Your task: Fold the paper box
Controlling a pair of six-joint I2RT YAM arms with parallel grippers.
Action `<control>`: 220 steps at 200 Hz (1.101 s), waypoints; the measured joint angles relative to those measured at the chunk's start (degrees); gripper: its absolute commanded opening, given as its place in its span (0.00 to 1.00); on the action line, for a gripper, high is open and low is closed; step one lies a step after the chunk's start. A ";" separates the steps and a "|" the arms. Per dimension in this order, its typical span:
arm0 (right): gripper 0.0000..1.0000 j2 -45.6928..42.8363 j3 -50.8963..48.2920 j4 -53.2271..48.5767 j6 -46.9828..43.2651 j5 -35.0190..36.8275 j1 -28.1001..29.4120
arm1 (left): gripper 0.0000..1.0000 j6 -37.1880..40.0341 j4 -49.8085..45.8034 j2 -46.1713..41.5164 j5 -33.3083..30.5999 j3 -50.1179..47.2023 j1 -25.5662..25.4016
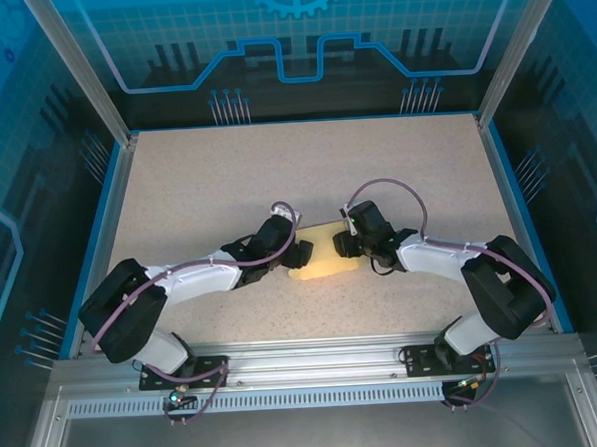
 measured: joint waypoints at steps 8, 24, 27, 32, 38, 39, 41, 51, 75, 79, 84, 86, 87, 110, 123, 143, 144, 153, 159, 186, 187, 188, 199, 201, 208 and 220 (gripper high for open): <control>0.53 0.07 0.00 0.31 -0.02 0.04 -0.02 | 0.81 -0.24 -0.02 0.72 0.00 -0.15 0.00; 0.53 0.17 0.00 0.46 -0.04 0.04 -0.02 | 0.81 -0.42 -0.07 1.92 0.00 -0.35 0.00; 0.53 0.17 0.00 0.46 -0.04 0.04 -0.04 | 0.81 -0.42 -0.07 2.05 0.00 -0.37 0.00; 0.53 0.15 0.00 0.44 -0.07 0.04 -0.04 | 0.81 -0.42 -0.15 2.25 0.00 -0.37 0.00; 0.54 0.04 0.00 0.37 -0.13 0.07 -0.02 | 0.81 -0.42 -0.22 2.32 0.00 -0.37 0.00; 0.54 0.04 0.00 0.33 -0.15 0.04 -0.02 | 0.81 -0.39 -0.22 2.32 0.00 -0.37 0.00; 0.54 0.00 0.00 0.26 -0.22 0.04 -0.04 | 0.81 -0.39 -0.22 2.29 0.00 -0.37 0.00; 0.54 -0.68 0.02 -0.44 -0.46 0.24 -0.04 | 0.81 -0.37 -0.17 2.25 -0.07 -0.35 0.00; 0.57 -4.07 0.17 -4.20 -1.51 0.48 0.02 | 0.84 -0.17 -0.20 1.38 -0.63 -0.35 0.00; 0.57 -4.70 0.31 -5.01 -1.64 0.59 0.09 | 0.84 -0.02 -0.17 1.05 -0.61 -0.35 0.13; 0.58 -5.66 0.55 -6.01 -1.84 0.68 0.15 | 0.84 0.07 -0.17 0.68 -0.59 -0.24 0.26; 0.58 -6.05 0.68 -6.47 -2.01 0.68 0.22 | 0.85 0.04 -0.17 0.57 -0.57 -0.17 0.33; 0.58 -6.19 0.74 -6.60 -2.08 0.68 0.26 | 0.85 0.04 -0.17 0.52 -0.57 -0.13 0.35; 0.60 -10.32 1.90 -10.45 -2.89 0.70 1.11 | 0.87 0.26 -0.22 0.42 1.27 2.23 2.60; 0.61 -12.55 1.95 -12.48 -3.26 0.70 1.53 | 0.87 0.70 -0.22 1.09 3.10 4.57 4.26; 0.62 -15.58 1.73 -15.45 -3.37 0.63 1.62 | 0.87 1.57 -0.20 4.44 6.75 9.49 6.56; 0.62 -15.69 1.70 -15.56 -3.37 0.63 1.62 | 0.87 1.60 -0.22 4.61 6.91 9.66 6.64; 0.62 -17.00 1.40 -16.70 -3.48 0.20 1.62 | 0.87 1.77 -0.35 6.67 8.94 11.89 7.58; 0.62 -17.79 1.33 -17.51 -3.48 -0.26 1.64 | 0.87 2.05 -0.52 7.96 10.25 13.16 8.15; 0.63 -19.61 1.31 -20.81 -3.52 -2.54 1.64 | 0.87 3.28 -3.06 13.22 16.70 18.03 10.32; 0.62 -19.63 1.31 -20.92 -3.50 -2.60 1.64 | 0.87 3.28 -3.17 13.31 16.87 18.16 10.36; 0.62 -19.63 1.31 -20.98 -3.52 -2.64 1.64 | 0.87 3.28 -3.21 13.42 17.05 18.25 10.43; 0.63 -19.91 1.31 -22.14 -3.50 -3.82 1.62 | 0.87 3.78 -4.66 15.04 19.96 19.82 11.08; 0.63 -19.91 1.31 -22.25 -3.52 -3.96 1.64 | 0.87 3.93 -5.07 15.30 20.50 20.15 11.21; 0.63 -20.00 1.31 -22.80 -3.52 -5.05 1.64 | 0.86 4.22 -6.12 16.24 22.45 21.27 11.63; 0.63 -19.98 1.31 -23.74 -3.48 -7.91 1.62 | 0.86 4.66 -7.76 17.66 25.35 22.97 12.15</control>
